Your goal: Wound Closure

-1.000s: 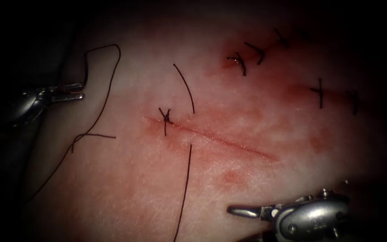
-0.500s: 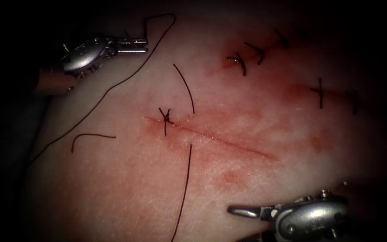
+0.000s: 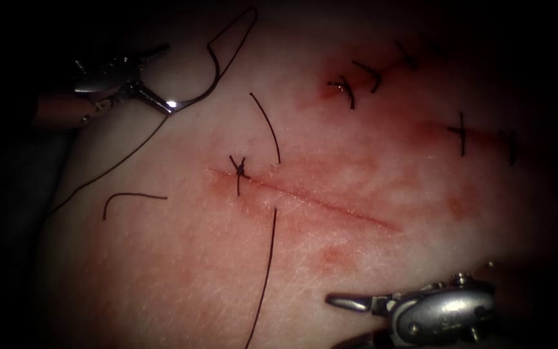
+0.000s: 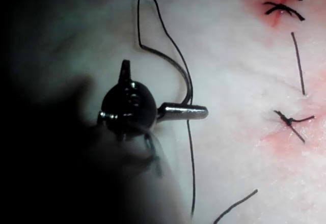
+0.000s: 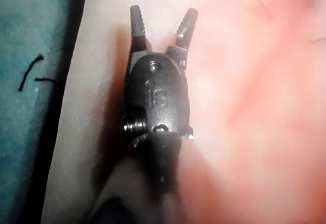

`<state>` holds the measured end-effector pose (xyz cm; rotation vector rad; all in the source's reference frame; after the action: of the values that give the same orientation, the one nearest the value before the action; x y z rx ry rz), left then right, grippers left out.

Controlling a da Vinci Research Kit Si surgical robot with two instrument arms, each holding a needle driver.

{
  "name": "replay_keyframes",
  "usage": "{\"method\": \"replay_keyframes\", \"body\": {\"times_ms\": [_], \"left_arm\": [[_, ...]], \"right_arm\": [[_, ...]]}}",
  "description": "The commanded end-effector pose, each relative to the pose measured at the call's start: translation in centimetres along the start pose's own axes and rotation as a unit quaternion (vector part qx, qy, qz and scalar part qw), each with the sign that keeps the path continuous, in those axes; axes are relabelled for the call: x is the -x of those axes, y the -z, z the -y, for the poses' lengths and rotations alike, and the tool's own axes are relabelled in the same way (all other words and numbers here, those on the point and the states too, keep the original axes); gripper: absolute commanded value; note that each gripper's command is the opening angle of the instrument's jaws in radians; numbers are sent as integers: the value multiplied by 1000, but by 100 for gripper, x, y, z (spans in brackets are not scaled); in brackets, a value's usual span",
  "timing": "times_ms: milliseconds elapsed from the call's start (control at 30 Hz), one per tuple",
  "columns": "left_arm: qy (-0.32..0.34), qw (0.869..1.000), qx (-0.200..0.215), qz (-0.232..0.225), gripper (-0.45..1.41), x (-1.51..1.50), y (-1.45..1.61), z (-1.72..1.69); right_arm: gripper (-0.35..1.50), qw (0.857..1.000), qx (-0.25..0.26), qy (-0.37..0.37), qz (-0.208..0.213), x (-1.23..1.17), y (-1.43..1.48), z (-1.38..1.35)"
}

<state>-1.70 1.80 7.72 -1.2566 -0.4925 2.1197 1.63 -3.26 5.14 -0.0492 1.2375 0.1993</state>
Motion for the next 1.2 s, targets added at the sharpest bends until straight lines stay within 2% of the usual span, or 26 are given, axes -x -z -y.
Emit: {"method": "replay_keyframes", "body": {"times_ms": [33, 100, 233, 333, 467, 533, 600, 700, 733, 833, 933, 1067, 1200], "left_arm": [[-4, 1000, -2, 9, 128, 1, 4, 4], [-13, 1000, -7, 20, 131, 1, 23, 5], [-32, 998, -24, 38, 125, 4, 67, -3], [-41, 998, -34, 31, 120, 7, 92, -27], [-47, 999, -21, 1, 113, 14, 105, -89], [-49, 998, -4, -29, 113, 15, 102, -127], [-51, 995, 7, -83, 111, 13, 95, -166], [-35, 984, 58, -167, 101, 16, 86, -219], [-28, 982, 68, -173, 99, 17, 83, -234], [-9, 978, 95, -185, 99, 19, 69, -280], [-5, 978, 124, -166, 99, 21, 55, -314], [8, 978, 155, -139, 99, 27, 38, -341], [30, 978, 164, -122, 101, 44, 18, -356]], "right_arm": [[130, 1000, -1, -5, -1, 6, -8, 8], [128, 1000, -1, -7, -1, 7, -8, 9], [125, 1000, -1, -11, 0, 9, -9, 12], [125, 1000, 0, -11, 0, 9, -10, 12], [123, 1000, 2, -12, 1, 8, -14, 11], [123, 1000, 3, -12, 1, 8, -16, 11], [123, 1000, 3, -12, 1, 7, -18, 11], [123, 1000, 3, -12, 1, 7, -17, 11], [123, 1000, 3, -12, 1, 7, -16, 12], [123, 1000, 1, -12, 1, 7, -14, 12], [123, 1000, 1, -12, 0, 8, -12, 12], [122, 1000, 1, -12, 0, 7, -12, 12], [120, 1000, 1, -12, 0, 7, -12, 12]]}}
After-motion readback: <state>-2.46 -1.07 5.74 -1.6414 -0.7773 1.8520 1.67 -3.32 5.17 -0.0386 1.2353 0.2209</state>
